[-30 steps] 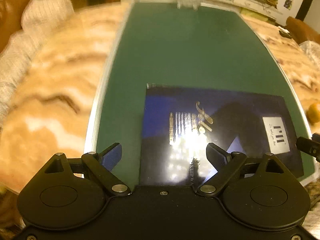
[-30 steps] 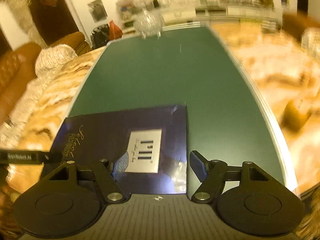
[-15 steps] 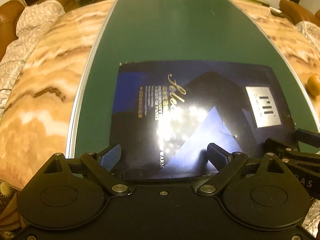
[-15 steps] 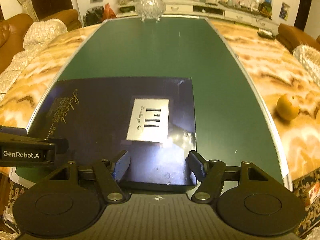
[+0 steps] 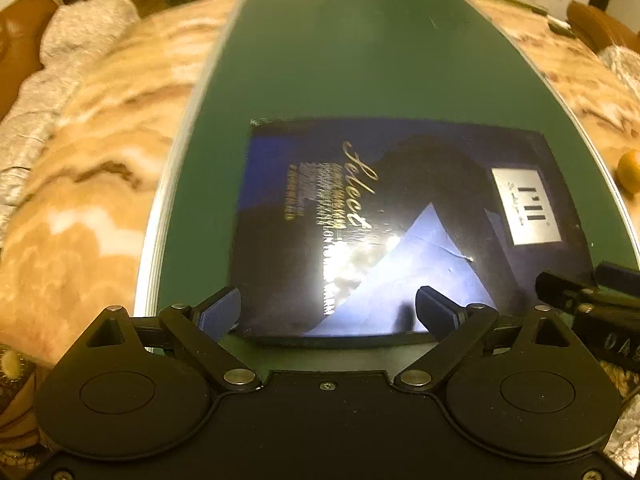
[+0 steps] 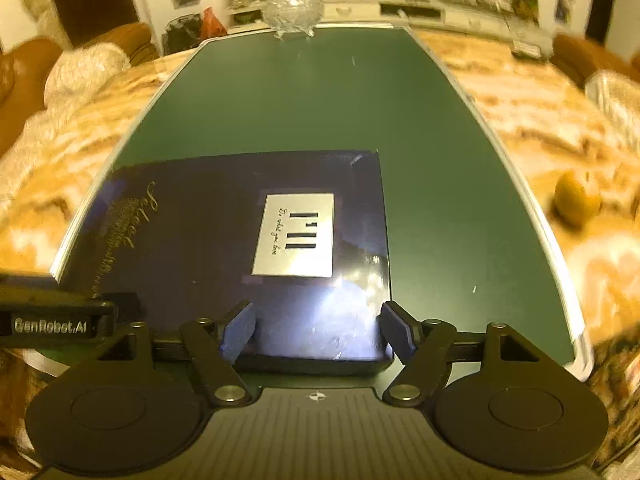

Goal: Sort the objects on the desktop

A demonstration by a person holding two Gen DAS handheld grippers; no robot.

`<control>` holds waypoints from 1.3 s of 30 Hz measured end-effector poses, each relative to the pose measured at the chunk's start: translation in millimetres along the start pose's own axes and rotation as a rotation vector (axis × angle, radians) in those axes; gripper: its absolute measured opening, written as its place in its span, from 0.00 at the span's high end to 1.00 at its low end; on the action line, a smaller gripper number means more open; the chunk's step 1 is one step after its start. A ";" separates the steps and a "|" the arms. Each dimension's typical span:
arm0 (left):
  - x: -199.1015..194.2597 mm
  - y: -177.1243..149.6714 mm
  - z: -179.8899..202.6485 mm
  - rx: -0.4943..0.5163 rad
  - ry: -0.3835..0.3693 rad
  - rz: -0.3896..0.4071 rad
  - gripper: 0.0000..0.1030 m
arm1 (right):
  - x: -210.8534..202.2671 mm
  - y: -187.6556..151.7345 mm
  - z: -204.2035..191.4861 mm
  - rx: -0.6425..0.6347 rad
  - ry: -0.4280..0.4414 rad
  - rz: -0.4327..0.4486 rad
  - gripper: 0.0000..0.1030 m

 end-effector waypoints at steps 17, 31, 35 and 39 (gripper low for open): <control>-106.3 -90.0 -20.3 -0.051 0.079 0.044 0.00 | -122.3 -69.4 -27.5 -0.050 -0.108 0.117 0.00; -124.0 -106.0 -15.8 -0.050 0.057 0.071 0.00 | -138.1 -85.4 -30.5 -0.030 -0.127 0.115 0.00; -123.6 -105.4 -14.0 -0.044 0.058 0.068 0.00 | -137.9 -84.9 -29.9 -0.025 -0.127 0.110 0.00; -121.3 -103.1 -13.3 -0.042 0.054 0.063 0.00 | -135.5 -83.2 -30.3 -0.025 -0.124 0.103 0.00</control>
Point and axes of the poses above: each gripper's, at about its wrist camera, not at the fingertips, and x roughly the way its jaws point, z to its right, y to its top, the point moved 6 cm from there along x, roughly the way its jaws point, and after that the axes turned 8 degrees about x, right-handed, at the moved point
